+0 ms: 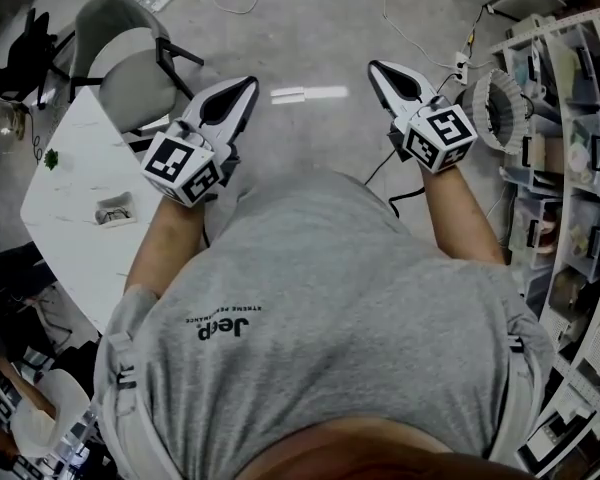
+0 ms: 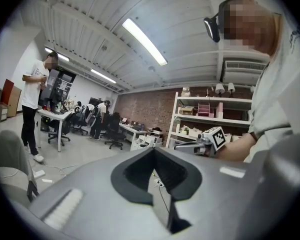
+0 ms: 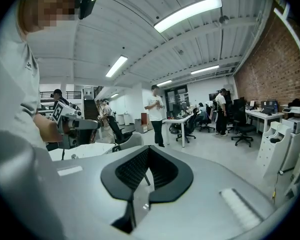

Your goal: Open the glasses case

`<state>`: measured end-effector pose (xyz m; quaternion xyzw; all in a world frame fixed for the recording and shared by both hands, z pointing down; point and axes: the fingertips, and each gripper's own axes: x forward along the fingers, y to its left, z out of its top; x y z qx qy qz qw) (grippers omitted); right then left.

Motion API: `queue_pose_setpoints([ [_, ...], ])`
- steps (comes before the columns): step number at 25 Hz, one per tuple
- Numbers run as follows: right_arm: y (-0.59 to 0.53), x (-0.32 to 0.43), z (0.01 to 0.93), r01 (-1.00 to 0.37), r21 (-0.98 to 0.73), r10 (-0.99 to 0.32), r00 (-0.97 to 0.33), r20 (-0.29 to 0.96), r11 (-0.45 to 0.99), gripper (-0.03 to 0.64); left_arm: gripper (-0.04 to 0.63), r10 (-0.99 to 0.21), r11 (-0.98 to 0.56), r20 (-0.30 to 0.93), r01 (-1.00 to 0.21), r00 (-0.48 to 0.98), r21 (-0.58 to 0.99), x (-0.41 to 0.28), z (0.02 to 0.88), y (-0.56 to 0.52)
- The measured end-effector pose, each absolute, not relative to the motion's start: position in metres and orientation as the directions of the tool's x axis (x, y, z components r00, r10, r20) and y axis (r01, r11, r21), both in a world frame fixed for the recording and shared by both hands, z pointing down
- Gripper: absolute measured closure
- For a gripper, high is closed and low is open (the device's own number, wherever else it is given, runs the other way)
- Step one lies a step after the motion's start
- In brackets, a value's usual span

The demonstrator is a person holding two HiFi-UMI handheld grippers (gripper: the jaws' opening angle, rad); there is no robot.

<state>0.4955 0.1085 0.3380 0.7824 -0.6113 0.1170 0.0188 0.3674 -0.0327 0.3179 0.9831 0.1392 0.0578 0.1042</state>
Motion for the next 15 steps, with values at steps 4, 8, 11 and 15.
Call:
queue_pose_setpoints([
  [4, 0.104, 0.492, 0.339, -0.965, -0.109, -0.953, 0.209, 0.220, -0.237, 0.614, 0.546, 0.277, -0.941, 0.085, 0.252, 0.957, 0.223, 0.365, 0.317, -0.036],
  [8, 0.101, 0.489, 0.339, -0.968, -0.104, -0.953, 0.203, 0.225, -0.230, 0.614, 0.546, 0.273, -0.942, 0.086, 0.249, 0.958, 0.223, 0.362, 0.317, -0.038],
  [11, 0.101, 0.487, 0.339, -0.969, -0.102, -0.954, 0.197, 0.226, -0.224, 0.614, 0.546, 0.272, -0.943, 0.088, 0.247, 0.958, 0.224, 0.361, 0.318, -0.037],
  [15, 0.098, 0.484, 0.340, -0.971, -0.103, -0.954, 0.188, 0.232, -0.216, 0.614, 0.546, 0.272, -0.942, 0.088, 0.247, 0.958, 0.226, 0.359, 0.319, -0.037],
])
